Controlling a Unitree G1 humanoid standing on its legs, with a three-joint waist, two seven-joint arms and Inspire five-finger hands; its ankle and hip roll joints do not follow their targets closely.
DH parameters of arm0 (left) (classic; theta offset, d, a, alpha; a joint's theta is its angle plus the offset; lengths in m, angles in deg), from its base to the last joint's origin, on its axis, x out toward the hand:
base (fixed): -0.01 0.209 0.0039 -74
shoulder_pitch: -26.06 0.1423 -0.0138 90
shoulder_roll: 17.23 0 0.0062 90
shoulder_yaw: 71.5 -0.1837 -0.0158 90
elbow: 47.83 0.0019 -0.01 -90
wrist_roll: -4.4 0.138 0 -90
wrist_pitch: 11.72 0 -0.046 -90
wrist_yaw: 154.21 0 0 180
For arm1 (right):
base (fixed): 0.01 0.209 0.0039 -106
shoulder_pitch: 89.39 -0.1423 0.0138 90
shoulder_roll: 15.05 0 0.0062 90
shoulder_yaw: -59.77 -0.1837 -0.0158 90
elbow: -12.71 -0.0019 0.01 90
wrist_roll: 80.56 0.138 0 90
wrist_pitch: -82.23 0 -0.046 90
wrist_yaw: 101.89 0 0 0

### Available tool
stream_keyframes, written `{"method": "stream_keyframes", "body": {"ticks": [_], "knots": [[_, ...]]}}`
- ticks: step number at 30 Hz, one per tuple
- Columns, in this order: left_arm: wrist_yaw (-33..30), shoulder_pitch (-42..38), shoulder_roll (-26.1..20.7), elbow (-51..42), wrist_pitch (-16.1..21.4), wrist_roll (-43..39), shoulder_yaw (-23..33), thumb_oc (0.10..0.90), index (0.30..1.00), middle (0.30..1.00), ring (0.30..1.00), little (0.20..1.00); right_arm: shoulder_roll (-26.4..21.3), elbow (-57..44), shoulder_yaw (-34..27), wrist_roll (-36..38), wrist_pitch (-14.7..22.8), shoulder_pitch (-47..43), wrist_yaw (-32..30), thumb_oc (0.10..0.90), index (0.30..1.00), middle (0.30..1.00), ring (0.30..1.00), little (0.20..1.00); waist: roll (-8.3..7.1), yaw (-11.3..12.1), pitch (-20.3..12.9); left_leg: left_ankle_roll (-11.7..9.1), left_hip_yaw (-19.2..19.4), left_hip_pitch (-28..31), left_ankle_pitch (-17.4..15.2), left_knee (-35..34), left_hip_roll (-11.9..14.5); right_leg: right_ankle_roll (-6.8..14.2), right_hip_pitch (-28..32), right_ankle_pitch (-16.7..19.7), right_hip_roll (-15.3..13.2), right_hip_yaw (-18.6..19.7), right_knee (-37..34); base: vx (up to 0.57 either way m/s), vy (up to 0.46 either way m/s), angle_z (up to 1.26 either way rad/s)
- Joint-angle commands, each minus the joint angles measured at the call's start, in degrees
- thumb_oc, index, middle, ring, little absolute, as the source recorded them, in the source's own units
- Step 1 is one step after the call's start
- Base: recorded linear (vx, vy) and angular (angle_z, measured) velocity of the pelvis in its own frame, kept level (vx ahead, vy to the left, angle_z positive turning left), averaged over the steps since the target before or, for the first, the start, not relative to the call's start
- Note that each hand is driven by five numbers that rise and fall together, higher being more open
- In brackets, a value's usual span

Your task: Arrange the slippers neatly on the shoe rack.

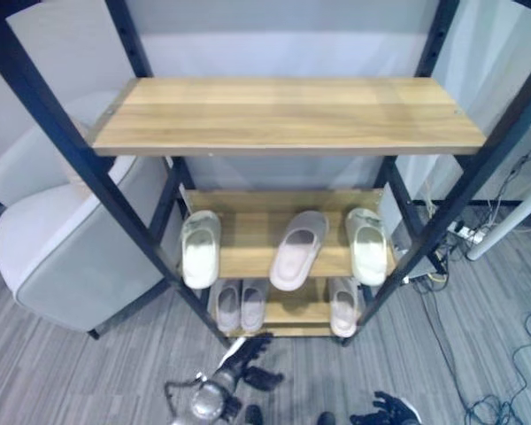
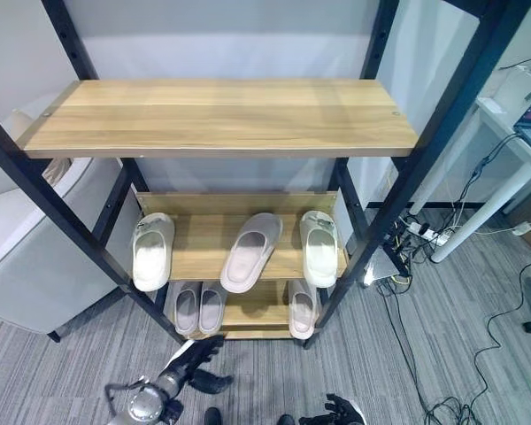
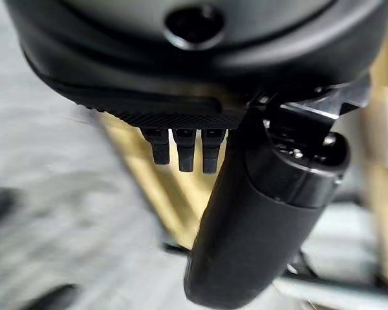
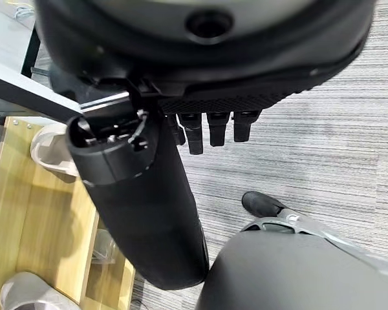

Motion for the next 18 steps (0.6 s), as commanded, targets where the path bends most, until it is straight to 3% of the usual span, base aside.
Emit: {"method": "stream_keyframes", "body": {"ticks": [1, 8, 18], "knots": [[2.62, -3.60, 0.47, -3.72, 2.83, -2.22, 2.26, 0.800, 0.900, 0.900, 0.900, 0.900, -3.65, 2.44, 0.42, -1.95, 0.62, -2.00, -0.02, 0.800, 0.900, 0.900, 0.900, 0.900, -0.08, -0.12, 0.89, -0.61, -2.48, 1.27, -4.67, -0.34, -3.30, 3.84, -0.51, -2.95, -0.25, -0.21, 0.74, 0.00, 0.000, 0.00], [1.63, -3.14, -1.85, -16.39, 3.94, -2.85, 4.60, 0.800, 0.900, 0.900, 0.900, 0.900, -3.41, 1.41, -0.40, -1.09, 0.79, -0.96, -0.34, 0.800, 0.900, 0.900, 0.900, 0.900, 1.19, -0.26, 1.12, -0.84, -2.20, 1.69, -4.93, -0.46, -3.22, 4.02, 0.29, -3.49, -0.52, -0.32, 0.26, 0.00, 0.000, -0.01], [1.59, -1.51, -4.80, -29.29, 5.59, -7.33, 9.43, 0.800, 0.900, 0.900, 0.900, 0.900, -3.04, 0.59, 0.28, -2.00, 1.16, -0.20, -0.69, 0.800, 0.900, 0.900, 0.900, 0.900, 1.33, 0.15, 0.60, -0.95, -1.95, 2.30, -5.30, -0.46, -3.07, 4.26, 0.89, -3.70, -0.49, -0.14, 0.26, 0.00, 0.000, 0.00]]}}
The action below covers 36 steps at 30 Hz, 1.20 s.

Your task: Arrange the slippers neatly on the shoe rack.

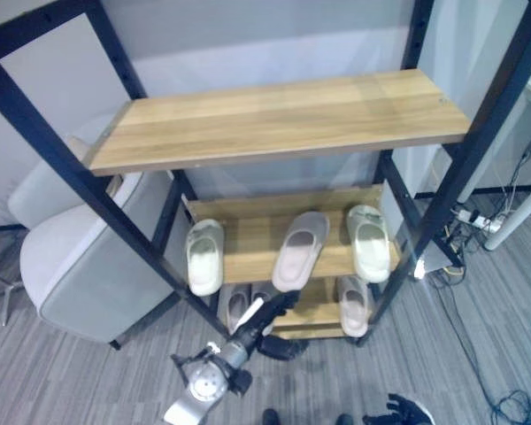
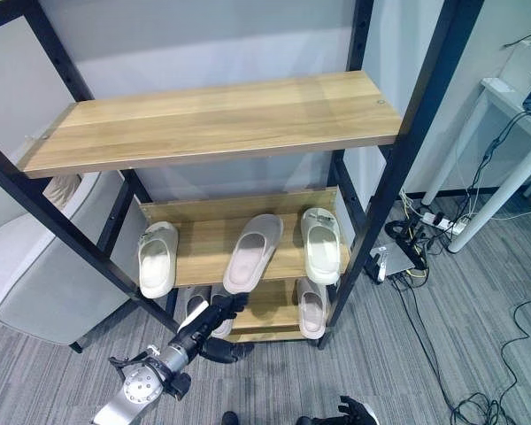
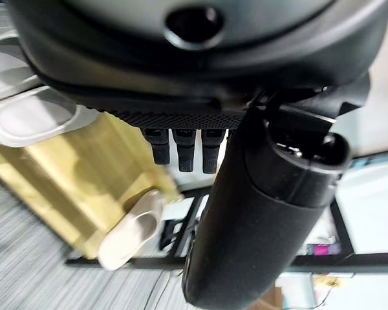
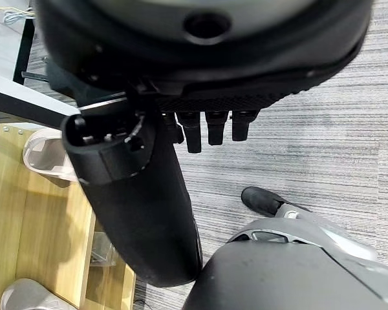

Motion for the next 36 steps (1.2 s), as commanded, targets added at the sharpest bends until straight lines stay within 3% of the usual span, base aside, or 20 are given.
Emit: {"method": "stream_keyframes", "body": {"ticks": [1, 9, 16, 24, 36], "knots": [[-0.80, -4.75, -1.67, -9.74, 6.74, -3.21, 3.84, 0.800, 0.900, 0.900, 0.900, 0.900, -0.86, 0.72, 2.34, -1.01, 1.22, -1.27, -0.52, 0.800, 0.900, 0.900, 0.900, 0.900, -2.74, 0.37, 1.24, -1.28, -2.11, 2.37, -5.70, -0.43, -3.08, 4.06, 1.07, -3.66, -0.40, -0.19, 0.37, 0.00, 0.000, 0.00], [-2.40, -4.50, -1.68, -13.60, 7.36, -4.62, 6.67, 0.800, 0.900, 0.900, 0.900, 0.900, -0.31, 0.36, 2.78, -1.11, 1.12, -0.85, -0.37, 0.800, 0.900, 0.900, 0.900, 0.900, -3.17, 0.61, 0.81, -1.20, -2.49, 2.85, -6.00, -0.43, -3.15, 3.98, 1.64, -3.89, -0.35, -0.33, 0.37, 0.00, 0.000, 0.00], [-8.10, -11.36, -1.31, -13.75, 8.02, 1.41, 7.87, 0.800, 0.900, 0.900, 0.900, 0.900, 0.50, -0.47, 3.90, -1.09, 1.05, -0.37, -0.42, 0.800, 0.900, 0.900, 0.900, 0.900, -3.92, -0.05, 0.46, -1.21, -2.21, 2.92, -6.36, -0.43, -3.05, 4.08, 1.55, -3.77, -0.39, 0.02, 0.37, 0.00, 0.000, 0.00], [-17.10, -21.24, -1.98, -6.67, 6.67, 15.00, 8.01, 0.800, 0.900, 0.900, 0.900, 0.900, 0.38, -0.96, 4.03, -0.48, 1.40, 0.46, -0.44, 0.800, 0.900, 0.900, 0.900, 0.900, -4.57, -1.62, 0.36, -1.32, -1.04, 2.55, -6.77, -0.43, -3.01, 4.43, 0.67, -3.33, -0.38, 0.85, 0.37, 0.02, 0.004, -0.01], [-22.86, -34.66, -2.09, 6.88, 3.73, 20.59, 4.79, 0.800, 0.900, 0.900, 0.900, 0.900, -0.78, -2.14, 4.16, 1.09, 1.88, 0.31, -0.21, 0.800, 0.900, 0.900, 0.900, 0.900, -5.17, -4.39, 1.18, -1.30, -0.11, -0.52, -6.34, -0.43, -2.78, 4.55, -3.16, -2.44, 0.11, 3.08, 0.37, -0.02, 0.001, -0.07]]}}
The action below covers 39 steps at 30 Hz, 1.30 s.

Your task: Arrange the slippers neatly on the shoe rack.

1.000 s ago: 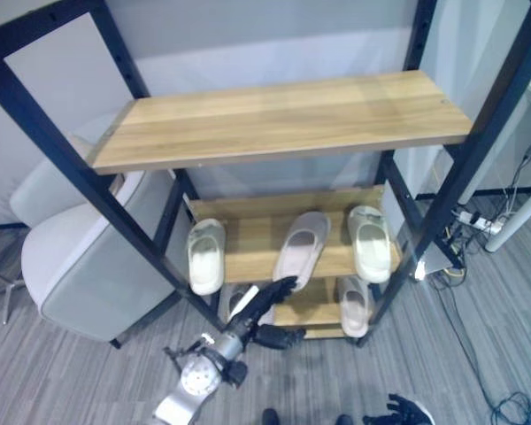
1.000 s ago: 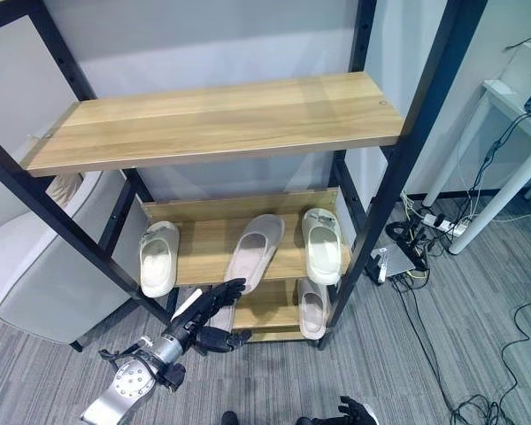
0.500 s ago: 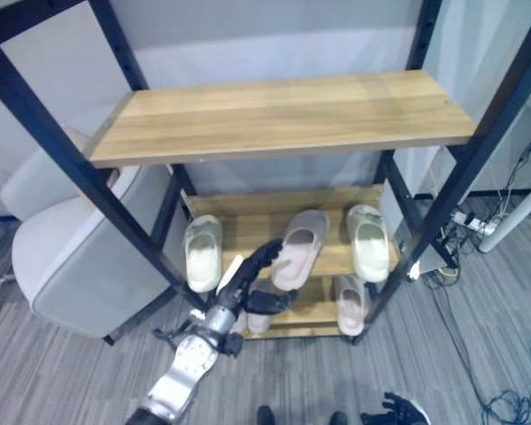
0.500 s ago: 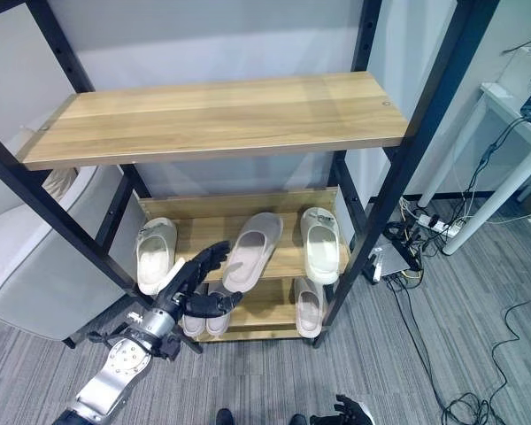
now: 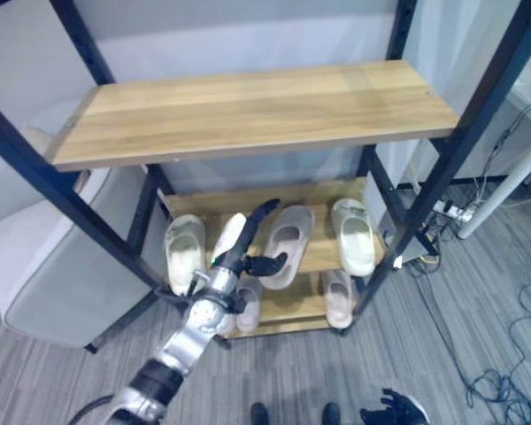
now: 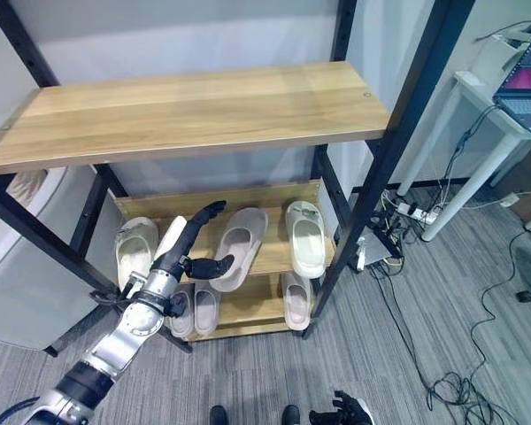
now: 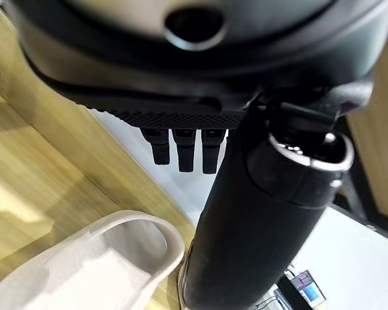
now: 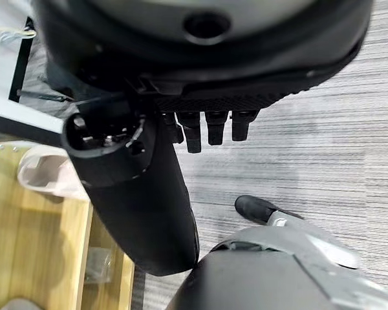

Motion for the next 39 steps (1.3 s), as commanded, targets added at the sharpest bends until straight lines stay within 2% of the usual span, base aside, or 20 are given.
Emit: {"method": "stream_keyframes", "body": {"ticks": [1, 4, 7, 16, 17, 18, 28, 39], "knots": [[-5.75, -13.55, -0.61, 3.87, 3.10, 2.11, 0.93, 0.800, 0.900, 0.900, 0.900, 0.900, -1.83, -1.74, 2.93, 1.30, 0.95, 0.28, -0.19, 0.800, 0.900, 0.900, 0.900, 0.900, -1.86, -1.27, 0.25, -1.30, -1.58, 0.83, -6.10, -0.45, -2.73, 4.62, -1.15, -2.93, -0.09, 1.45, 0.33, -0.02, -0.001, -0.12], [-6.45, -14.66, -0.80, 4.98, 2.91, 2.18, 0.90, 0.800, 0.900, 0.900, 0.900, 0.900, -2.10, -2.23, 2.96, 1.47, 1.04, 0.01, -0.17, 0.800, 0.900, 0.900, 0.900, 0.900, -1.92, -1.49, 0.34, -1.30, -1.45, 0.07, -5.92, -0.45, -2.65, 4.66, -2.02, -2.67, -0.04, 1.81, 0.33, -0.05, -0.001, -0.10], [-8.70, -19.88, -1.92, 9.11, 2.03, 1.90, 0.11, 0.800, 0.900, 0.900, 0.900, 0.900, -2.84, -3.88, 3.26, 2.27, 1.50, -0.87, -0.47, 0.800, 0.900, 0.900, 0.900, 0.900, -2.44, -2.50, 1.00, -1.27, -1.02, -3.65, -4.81, -0.45, -2.61, 4.63, -6.15, -1.35, 0.23, 2.76, 0.33, -0.11, -0.008, -0.12], [-10.53, -25.96, -2.90, 15.69, 1.22, -0.02, -1.13, 0.800, 0.900, 0.900, 0.900, 0.900, -3.07, -5.60, 4.06, 2.93, 1.97, -2.12, -0.91, 0.800, 0.900, 0.900, 0.900, 0.900, -3.27, -3.51, 1.44, -1.10, -0.25, -8.60, -3.35, -0.45, -2.69, 4.60, -11.61, 0.29, 0.01, 3.76, 0.74, -0.05, 0.003, -0.08], [-10.54, -26.02, -2.91, 15.75, 1.26, -0.04, -1.15, 0.585, 0.578, 0.578, 0.578, 0.578, -3.05, -5.60, 4.05, 2.93, 1.97, -2.14, -0.92, 0.800, 0.900, 0.900, 0.900, 0.900, -3.28, -3.50, 1.41, -1.10, -0.23, -8.65, -3.34, -0.45, -2.69, 4.60, -11.68, 0.30, 0.00, 3.78, 0.75, 0.00, 0.010, -0.09], [-10.57, -26.51, -3.05, 16.47, 1.12, -0.51, -1.19, 0.400, 0.300, 0.300, 0.300, 0.300, -3.13, -5.87, 4.19, 2.89, 2.06, -2.22, -0.97, 0.800, 0.900, 0.900, 0.900, 0.900, -3.35, -3.58, 1.51, -1.09, -0.13, -8.79, -3.27, -0.45, -2.67, 4.61, -11.88, 0.36, -0.03, 3.89, 0.75, -0.01, 0.004, -0.05], [-10.27, -25.36, -2.98, 16.27, 1.79, -3.00, -0.03, 0.400, 0.300, 0.300, 0.300, 0.300, -2.88, -6.66, 4.57, 2.52, 2.54, -1.81, -1.26, 0.800, 0.900, 0.900, 0.900, 0.900, -3.76, -3.21, 2.58, -0.95, 0.52, -7.98, -3.63, -0.45, -2.69, 4.49, -11.67, 0.23, -0.07, 4.54, 0.90, 0.00, 0.000, -0.03], [-9.69, -15.73, -1.12, 3.48, 4.44, -4.89, 4.37, 0.400, 0.300, 0.300, 0.300, 0.300, -1.69, -6.50, 4.14, 2.30, 2.57, -1.63, -1.28, 0.800, 0.900, 0.900, 0.900, 0.900, -3.29, -1.41, 3.48, -0.93, -0.06, -5.92, -4.23, -0.45, -3.09, 4.25, -9.28, -0.54, -0.15, 3.48, 0.80, 0.00, -0.005, 0.02]]}}
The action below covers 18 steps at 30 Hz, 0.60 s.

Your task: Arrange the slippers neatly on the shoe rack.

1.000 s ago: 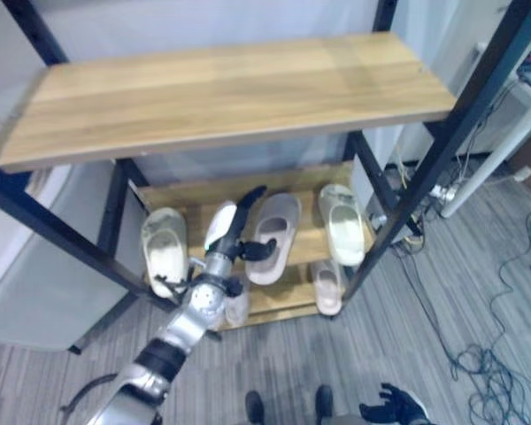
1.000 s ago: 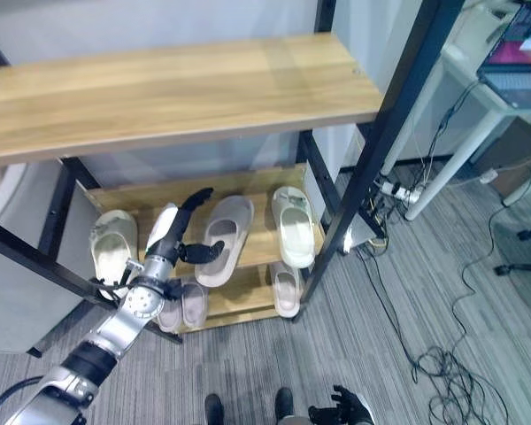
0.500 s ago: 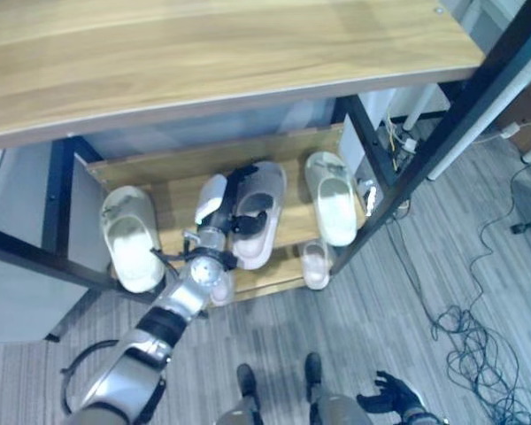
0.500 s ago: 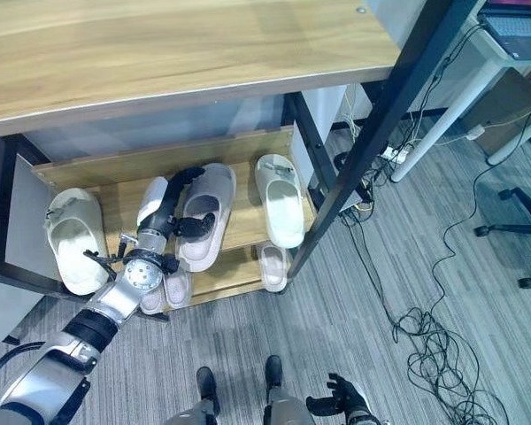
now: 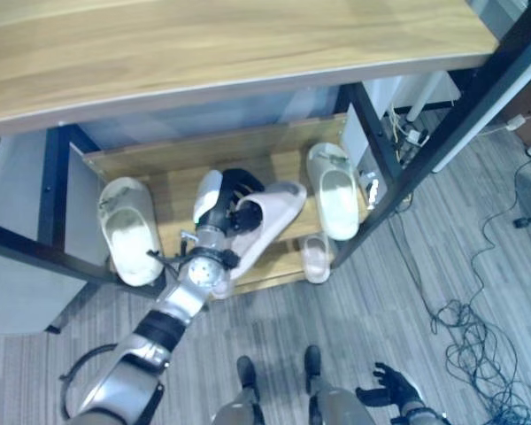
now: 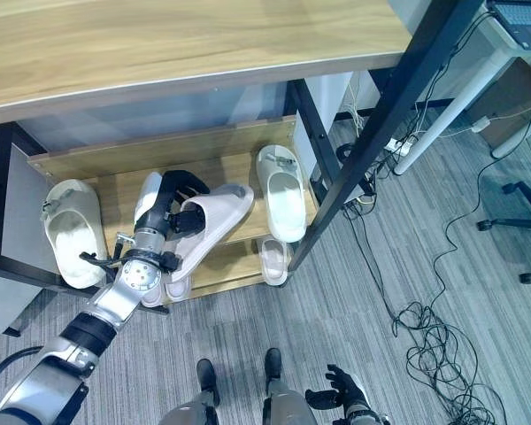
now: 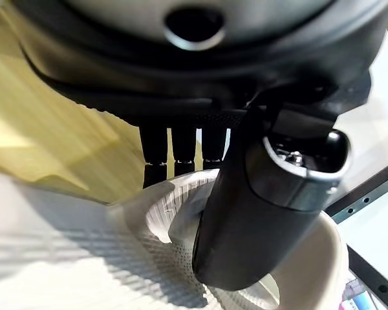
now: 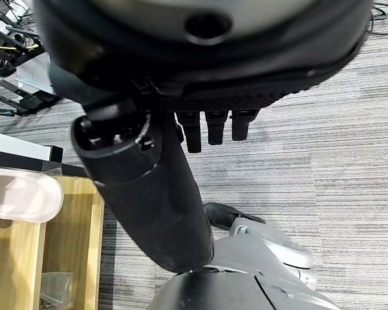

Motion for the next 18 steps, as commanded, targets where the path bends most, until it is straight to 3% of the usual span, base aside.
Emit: {"method": "stream_keyframes", "body": {"ticks": [1, 6, 8, 10, 11, 18], "knots": [[-1.01, -1.68, 0.89, -9.40, 8.36, -3.12, 4.44, 0.400, 0.300, 0.300, 0.300, 0.300, -0.16, -0.94, 1.41, 0.72, 1.18, 0.49, -0.18, 0.800, 0.900, 0.900, 0.900, 0.900, -0.53, 1.88, -1.94, -1.35, -3.92, 2.36, -5.34, -0.46, -3.13, 4.46, 0.88, -3.65, -0.27, -0.10, 0.44, 0.00, -0.010, 0.07], [1.47, 5.52, 0.06, -19.52, 10.62, -3.22, 5.08, 0.400, 0.300, 0.300, 0.300, 0.300, 0.19, -0.58, 1.00, 1.07, 1.30, -0.50, -0.60, 0.800, 0.900, 0.900, 0.900, 0.900, -0.40, 3.40, -0.09, -1.14, -4.56, 2.66, -5.49, 0.38, -3.04, 4.26, 1.25, -3.78, -0.33, -0.45, 1.01, -0.03, -0.017, 0.05], [2.53, 7.82, -0.45, -22.32, 11.49, -4.02, 5.18, 0.400, 0.300, 0.300, 0.300, 0.300, 0.10, -0.69, 1.00, 1.18, 1.22, -1.67, -0.80, 0.800, 0.900, 0.900, 0.900, 0.900, -0.48, 4.25, 1.94, -1.13, -4.80, 1.34, -5.58, 2.06, -2.91, 4.13, 0.17, -3.91, -0.80, -0.73, 2.56, -0.12, -0.023, 0.11], [2.60, 7.88, -0.52, -22.45, 11.44, -4.06, 5.27, 0.400, 0.300, 0.300, 0.300, 0.300, 0.13, -0.66, 1.03, 1.19, 1.22, -1.74, -0.79, 0.800, 0.900, 0.900, 0.900, 0.900, -0.52, 4.21, 1.90, -1.13, -4.80, 1.05, -5.73, 2.42, -2.91, 4.13, -0.05, -4.00, -0.84, -0.72, 2.80, -0.16, -0.028, 0.12], [3.84, 9.78, -0.26, -24.48, 12.49, -6.51, 4.52, 0.400, 0.300, 0.300, 0.300, 0.300, -0.34, -1.21, 1.14, 1.88, 1.49, -3.72, -1.59, 0.800, 0.900, 0.900, 0.900, 0.900, -0.58, 5.18, 5.65, -1.13, -5.03, -4.26, -6.42, 8.22, -2.62, 3.72, -4.08, -4.33, -2.19, -1.53, 7.05, -0.22, -0.038, 0.09], [4.92, 11.02, -0.97, -26.81, 12.68, -6.27, 1.67, 0.400, 0.300, 0.300, 0.300, 0.300, -1.25, -2.81, 1.17, 3.17, 2.24, -6.32, -2.99, 0.800, 0.900, 0.900, 0.900, 0.900, 0.59, 5.99, 7.87, -0.66, -6.52, -15.41, -8.76, 19.39, -1.97, 2.68, -13.92, -8.06, -4.38, -3.79, 18.17, -0.12, -0.035, 0.11]]}}
